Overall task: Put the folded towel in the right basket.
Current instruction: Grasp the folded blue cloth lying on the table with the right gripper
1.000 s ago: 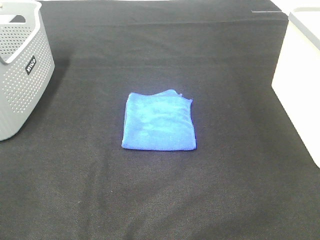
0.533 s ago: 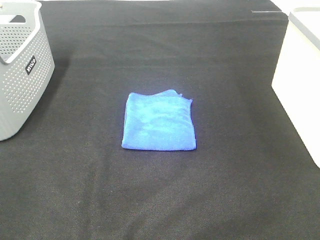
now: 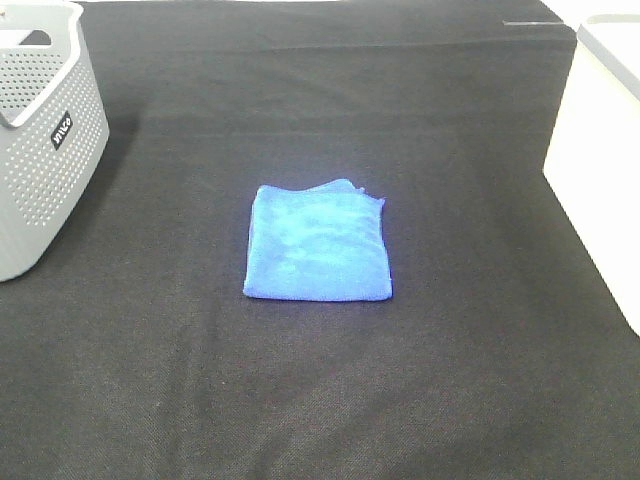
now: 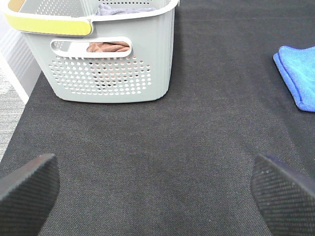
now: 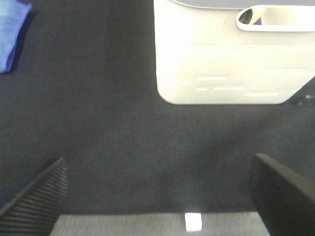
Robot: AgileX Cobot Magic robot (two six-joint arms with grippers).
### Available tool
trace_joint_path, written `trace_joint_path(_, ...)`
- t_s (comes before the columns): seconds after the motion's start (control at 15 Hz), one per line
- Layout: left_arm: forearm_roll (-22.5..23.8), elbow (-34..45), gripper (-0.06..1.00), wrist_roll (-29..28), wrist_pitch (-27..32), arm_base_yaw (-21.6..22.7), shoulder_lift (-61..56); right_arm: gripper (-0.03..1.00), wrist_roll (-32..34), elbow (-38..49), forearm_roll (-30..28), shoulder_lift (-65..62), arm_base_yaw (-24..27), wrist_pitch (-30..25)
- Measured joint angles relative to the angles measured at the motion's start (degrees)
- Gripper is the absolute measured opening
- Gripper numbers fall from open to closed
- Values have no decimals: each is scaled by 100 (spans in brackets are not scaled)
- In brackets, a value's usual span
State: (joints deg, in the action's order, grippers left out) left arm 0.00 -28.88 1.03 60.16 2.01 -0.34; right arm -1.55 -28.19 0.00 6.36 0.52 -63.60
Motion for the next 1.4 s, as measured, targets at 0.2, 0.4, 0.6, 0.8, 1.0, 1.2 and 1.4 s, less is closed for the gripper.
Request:
trace_joint_path(0.2,0,0,99,0,0,0,0,96,0,-1851,527,2773,0,-579)
trace_joint_path(0.4,0,0,99,0,0,0,0,96,-6,-3650,871,4687,0,-590)
trace_joint_path(0.6,0,0,99,0,0,0,0,96,-6,-4389,1329,5569,0,-590)
trace_joint_path(0.8,0,0,99,0,0,0,0,96,-143,-4859,2355,6641,0,-590)
trace_joint_path(1.0,0,0,99,0,0,0,0,96,-573,-5151,3764,8044,0,-613)
trace_joint_path(1.2,0,0,99,0,0,0,0,96,-819,-5541,4120,9036,-361,-435)
trace_joint_path(1.4,0,0,99,0,0,0,0,96,-814,-6211,3959,9832,-1094,-46)
